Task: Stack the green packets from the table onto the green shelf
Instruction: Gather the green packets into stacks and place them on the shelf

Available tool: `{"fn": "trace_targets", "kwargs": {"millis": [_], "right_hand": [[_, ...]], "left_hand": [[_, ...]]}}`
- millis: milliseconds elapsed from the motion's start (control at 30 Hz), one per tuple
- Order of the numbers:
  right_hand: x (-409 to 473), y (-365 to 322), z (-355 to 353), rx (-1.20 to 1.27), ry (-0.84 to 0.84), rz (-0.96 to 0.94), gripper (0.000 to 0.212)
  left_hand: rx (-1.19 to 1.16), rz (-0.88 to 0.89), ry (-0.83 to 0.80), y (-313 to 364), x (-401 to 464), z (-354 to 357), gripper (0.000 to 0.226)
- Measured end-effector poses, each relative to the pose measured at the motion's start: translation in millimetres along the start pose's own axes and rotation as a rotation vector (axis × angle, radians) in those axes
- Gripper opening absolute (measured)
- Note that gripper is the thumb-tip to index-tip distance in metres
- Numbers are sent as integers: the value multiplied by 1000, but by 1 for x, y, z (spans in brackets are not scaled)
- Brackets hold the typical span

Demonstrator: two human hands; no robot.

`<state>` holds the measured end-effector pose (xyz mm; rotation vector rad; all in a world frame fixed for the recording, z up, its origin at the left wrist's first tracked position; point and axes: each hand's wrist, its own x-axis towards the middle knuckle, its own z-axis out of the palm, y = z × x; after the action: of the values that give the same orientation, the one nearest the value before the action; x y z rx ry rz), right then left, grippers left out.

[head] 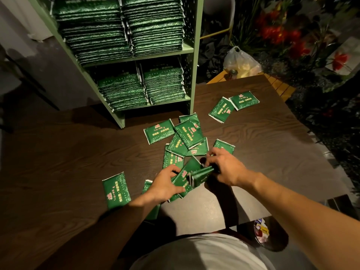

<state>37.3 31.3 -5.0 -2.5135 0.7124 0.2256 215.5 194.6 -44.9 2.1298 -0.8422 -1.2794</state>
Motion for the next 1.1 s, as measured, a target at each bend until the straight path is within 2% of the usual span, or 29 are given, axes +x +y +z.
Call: {"fn": "trace_targets", "kwargs": {"millis": [100,167,300,367,433,533,567,600,633,700,767,833,933,1000,1100], "right_hand": [[3,-11,0,-244,58,-242,26],[8,-17,11,-289,32,-332,26],[3,-21,23,-180,42,-284,21],[-3,-16,24,-131,68,-252,31],[-7,-12,25,-81,49,-200,45],[-5,-4,26,-49,13,-93,92],[-4,-2,27,-37,2,-77,99],[-4,-1,28,-22,-4,-75,98],[-2,1,30,-7,-9,-80,87],[-2,-2,32,6,-10,-89,49],[-4,-6,32,-3,14,-97,31],[-5,-9,32,21,52,-93,34],[-7,-12,29,-61,33,-40,48],[-8,-13,26,-158,-14,21,56],[-7,-13,24,-137,-45,54,47]], "left_hand": [[110,110,-11,7,-1,-1,50],[131,168,-22,12,-2,0,43],[210,191,-65,10,-2,-7,34],[290,145,-122,6,-4,-13,40],[299,104,-100,-1,-2,-16,47],[198,89,-55,4,-5,-17,48],[150,82,-70,6,-5,-16,47],[109,83,-97,8,-6,-15,47],[83,86,-125,9,-7,-13,48],[102,86,-175,10,-10,-10,52],[217,102,-172,9,-10,-9,62],[435,161,-59,7,-8,-10,72],[523,158,65,11,-10,-13,77],[544,124,49,14,-10,-13,74],[468,95,-18,15,-10,-10,63]]}}
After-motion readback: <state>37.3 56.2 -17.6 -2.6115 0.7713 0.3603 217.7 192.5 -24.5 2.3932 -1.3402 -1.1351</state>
